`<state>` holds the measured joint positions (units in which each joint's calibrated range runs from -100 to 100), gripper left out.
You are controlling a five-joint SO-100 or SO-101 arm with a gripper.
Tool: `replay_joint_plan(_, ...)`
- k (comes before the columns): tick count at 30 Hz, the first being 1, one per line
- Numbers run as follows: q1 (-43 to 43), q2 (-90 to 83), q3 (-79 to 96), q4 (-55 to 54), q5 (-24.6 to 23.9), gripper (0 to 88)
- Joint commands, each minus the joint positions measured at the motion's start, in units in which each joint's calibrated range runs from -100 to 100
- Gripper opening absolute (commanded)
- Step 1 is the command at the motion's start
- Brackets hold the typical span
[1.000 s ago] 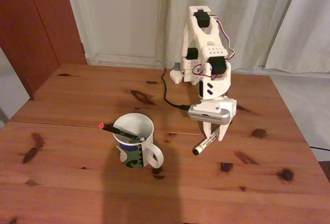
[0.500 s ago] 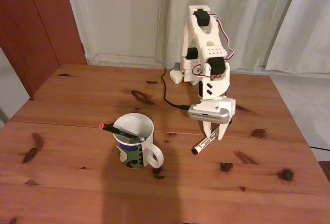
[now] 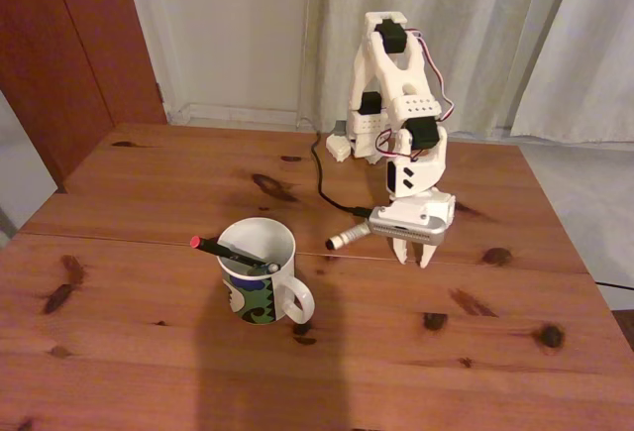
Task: Clean up the desk and place the pens and markers into the cup
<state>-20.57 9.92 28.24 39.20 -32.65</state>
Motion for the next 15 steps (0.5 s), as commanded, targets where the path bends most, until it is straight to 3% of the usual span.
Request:
replay_joint_plan(1, 0.27, -1.27, -0.56, -0.53, 0.49, 12.3)
replay_joint_plan(15, 7.50, -7.14, 0.80, 0.85, 3.79, 12.3)
